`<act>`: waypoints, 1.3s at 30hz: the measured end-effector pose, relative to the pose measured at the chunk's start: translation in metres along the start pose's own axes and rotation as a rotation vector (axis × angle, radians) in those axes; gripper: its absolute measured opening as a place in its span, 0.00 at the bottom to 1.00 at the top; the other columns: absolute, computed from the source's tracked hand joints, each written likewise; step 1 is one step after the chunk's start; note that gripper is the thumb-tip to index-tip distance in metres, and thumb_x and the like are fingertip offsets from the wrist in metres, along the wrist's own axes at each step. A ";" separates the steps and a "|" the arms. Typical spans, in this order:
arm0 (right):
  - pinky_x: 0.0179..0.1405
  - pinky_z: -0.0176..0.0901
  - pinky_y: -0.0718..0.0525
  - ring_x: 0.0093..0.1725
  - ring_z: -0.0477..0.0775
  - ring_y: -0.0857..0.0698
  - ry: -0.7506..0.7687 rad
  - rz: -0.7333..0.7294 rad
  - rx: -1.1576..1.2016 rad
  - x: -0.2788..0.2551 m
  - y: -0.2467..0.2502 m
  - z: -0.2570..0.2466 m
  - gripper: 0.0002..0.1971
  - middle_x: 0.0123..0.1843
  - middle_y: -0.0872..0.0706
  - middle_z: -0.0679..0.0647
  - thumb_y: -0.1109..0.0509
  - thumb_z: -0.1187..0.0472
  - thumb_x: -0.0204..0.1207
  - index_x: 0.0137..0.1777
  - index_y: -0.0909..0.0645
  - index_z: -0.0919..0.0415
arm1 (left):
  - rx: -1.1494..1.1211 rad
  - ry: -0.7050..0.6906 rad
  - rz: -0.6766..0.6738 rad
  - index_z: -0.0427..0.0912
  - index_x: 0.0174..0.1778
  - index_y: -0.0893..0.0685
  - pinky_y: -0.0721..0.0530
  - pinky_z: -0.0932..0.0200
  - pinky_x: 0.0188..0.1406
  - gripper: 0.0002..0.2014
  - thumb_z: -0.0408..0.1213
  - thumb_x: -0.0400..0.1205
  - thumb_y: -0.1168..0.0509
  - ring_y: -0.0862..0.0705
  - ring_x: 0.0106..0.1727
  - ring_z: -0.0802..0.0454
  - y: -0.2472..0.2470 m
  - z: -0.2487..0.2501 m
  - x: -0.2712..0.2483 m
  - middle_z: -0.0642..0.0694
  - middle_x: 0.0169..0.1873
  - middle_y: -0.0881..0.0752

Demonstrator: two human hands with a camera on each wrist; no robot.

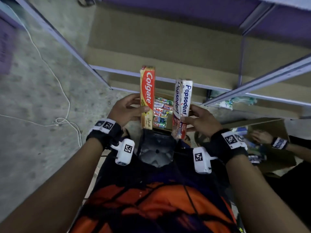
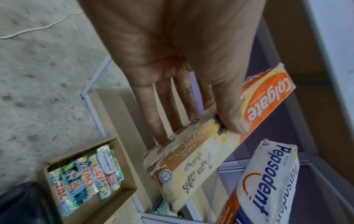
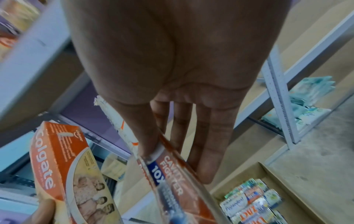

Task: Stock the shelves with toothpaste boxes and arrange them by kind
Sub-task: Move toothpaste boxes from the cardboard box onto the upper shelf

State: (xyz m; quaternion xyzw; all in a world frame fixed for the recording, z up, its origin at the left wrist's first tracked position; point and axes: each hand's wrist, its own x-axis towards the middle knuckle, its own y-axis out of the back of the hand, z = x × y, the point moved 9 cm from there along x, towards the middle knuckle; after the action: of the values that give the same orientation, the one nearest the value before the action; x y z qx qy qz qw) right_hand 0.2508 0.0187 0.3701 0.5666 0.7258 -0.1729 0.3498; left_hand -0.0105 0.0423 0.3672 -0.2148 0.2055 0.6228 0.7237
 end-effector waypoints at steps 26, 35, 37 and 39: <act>0.39 0.51 0.08 0.49 0.59 0.09 0.558 0.173 -0.034 -0.101 0.079 -0.283 0.16 0.58 0.12 0.60 0.28 0.68 0.80 0.65 0.18 0.53 | 0.129 -0.670 0.114 0.56 0.59 0.13 0.10 0.55 0.35 0.27 0.50 0.63 0.16 0.09 0.49 0.55 0.027 0.321 -0.011 0.53 0.50 0.09; 0.40 0.53 0.08 0.38 0.55 0.08 0.582 0.323 -0.128 -0.105 0.115 -0.381 0.10 0.44 0.07 0.55 0.28 0.60 0.79 0.59 0.16 0.55 | 0.243 -0.748 0.302 0.58 0.52 0.11 0.08 0.50 0.39 0.27 0.60 0.58 0.16 0.09 0.45 0.53 0.060 0.424 -0.011 0.51 0.45 0.10; 0.37 0.51 0.08 0.37 0.56 0.07 0.559 0.355 -0.164 -0.098 0.120 -0.399 0.08 0.40 0.07 0.54 0.29 0.57 0.79 0.56 0.15 0.55 | 0.296 -0.748 0.358 0.55 0.50 0.11 0.08 0.49 0.40 0.27 0.61 0.58 0.17 0.09 0.42 0.54 0.067 0.442 -0.007 0.52 0.43 0.11; 0.33 0.46 0.09 0.34 0.54 0.08 0.540 0.402 -0.224 -0.090 0.124 -0.417 0.08 0.36 0.07 0.52 0.28 0.55 0.78 0.54 0.14 0.56 | 0.422 -0.738 0.430 0.53 0.47 0.13 0.10 0.53 0.40 0.26 0.63 0.60 0.19 0.11 0.38 0.55 0.072 0.460 0.001 0.54 0.39 0.12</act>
State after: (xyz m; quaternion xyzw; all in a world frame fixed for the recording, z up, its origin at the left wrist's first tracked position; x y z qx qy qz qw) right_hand 0.2477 0.2627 0.7411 0.6816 0.6804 0.1363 0.2322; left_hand -0.0684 0.3134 0.7419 0.2196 0.0966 0.7378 0.6309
